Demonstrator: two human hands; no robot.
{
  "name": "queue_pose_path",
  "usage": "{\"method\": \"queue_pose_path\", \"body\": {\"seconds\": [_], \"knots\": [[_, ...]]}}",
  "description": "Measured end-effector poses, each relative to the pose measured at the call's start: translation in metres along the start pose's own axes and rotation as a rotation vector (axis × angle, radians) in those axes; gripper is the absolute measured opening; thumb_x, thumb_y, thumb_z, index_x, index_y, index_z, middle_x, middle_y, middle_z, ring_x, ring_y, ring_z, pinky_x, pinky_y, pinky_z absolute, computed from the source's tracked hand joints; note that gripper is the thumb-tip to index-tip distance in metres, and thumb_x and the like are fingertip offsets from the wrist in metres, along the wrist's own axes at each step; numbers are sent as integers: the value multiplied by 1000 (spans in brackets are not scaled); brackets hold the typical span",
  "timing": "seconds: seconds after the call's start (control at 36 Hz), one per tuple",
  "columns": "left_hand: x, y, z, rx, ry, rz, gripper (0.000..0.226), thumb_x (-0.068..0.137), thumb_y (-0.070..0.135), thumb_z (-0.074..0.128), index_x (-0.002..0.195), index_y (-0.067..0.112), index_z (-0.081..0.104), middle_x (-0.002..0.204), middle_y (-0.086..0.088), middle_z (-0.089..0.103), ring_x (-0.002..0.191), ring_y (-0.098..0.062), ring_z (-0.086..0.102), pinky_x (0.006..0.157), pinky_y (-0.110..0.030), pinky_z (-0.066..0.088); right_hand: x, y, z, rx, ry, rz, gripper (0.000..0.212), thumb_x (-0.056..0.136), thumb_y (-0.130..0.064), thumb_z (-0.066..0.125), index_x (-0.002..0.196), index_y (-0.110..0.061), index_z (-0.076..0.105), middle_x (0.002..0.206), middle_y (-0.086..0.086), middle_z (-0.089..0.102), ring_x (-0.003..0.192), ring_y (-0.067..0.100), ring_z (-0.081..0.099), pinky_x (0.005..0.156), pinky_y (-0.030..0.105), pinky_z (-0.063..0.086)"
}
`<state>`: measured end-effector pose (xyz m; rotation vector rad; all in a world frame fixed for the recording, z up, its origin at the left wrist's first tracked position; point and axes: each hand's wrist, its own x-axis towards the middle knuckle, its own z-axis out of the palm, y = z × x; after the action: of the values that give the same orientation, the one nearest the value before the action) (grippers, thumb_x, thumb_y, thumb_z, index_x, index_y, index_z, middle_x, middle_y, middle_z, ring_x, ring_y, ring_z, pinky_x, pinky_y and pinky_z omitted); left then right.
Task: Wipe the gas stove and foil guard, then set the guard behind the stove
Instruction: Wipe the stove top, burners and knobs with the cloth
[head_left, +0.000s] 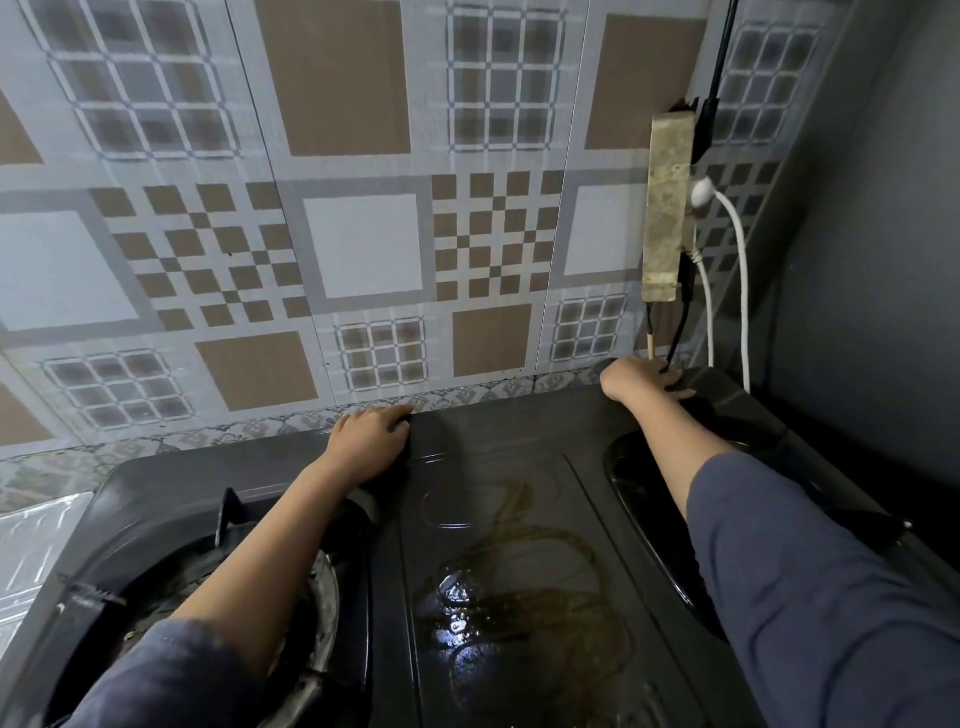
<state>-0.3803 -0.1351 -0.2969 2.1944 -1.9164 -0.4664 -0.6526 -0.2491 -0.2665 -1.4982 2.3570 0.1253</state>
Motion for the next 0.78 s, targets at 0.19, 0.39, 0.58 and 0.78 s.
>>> {"method": "queue_pose_path", "body": {"seconds": [0.19,0.39,0.58,0.78], "knots": [[-1,1,-2,-2,-24,-13,41,98,28,34,139,25,39,142,-10,46,130,-31,42,110,-42,28,-9,-9,7,89,26,-30,63,96,-23,43,148,-11,9,156,18,-7,144,38,-6,114,58,-4],[-4,4,-4,9,-49,-34,42,99,29,33,140,26,37,143,-11,45,131,-32,41,111,-43,28,-34,-18,22,106,33,-151,60,97,-19,40,148,-10,11,157,15,-1,144,37,-5,115,57,-3],[-15,17,-10,-8,-91,-9,45,98,22,36,143,19,34,146,-15,40,133,-32,38,111,-44,31,-65,-25,39,53,12,-386,58,95,-10,34,148,-18,14,157,12,1,143,39,-4,113,60,-4],[-33,27,-12,67,-146,43,51,100,22,33,148,13,19,157,-13,11,145,-31,13,117,-38,15,-81,-13,46,50,-6,-588,52,99,-16,28,148,-27,15,159,4,3,145,29,-3,115,55,-6]]}}
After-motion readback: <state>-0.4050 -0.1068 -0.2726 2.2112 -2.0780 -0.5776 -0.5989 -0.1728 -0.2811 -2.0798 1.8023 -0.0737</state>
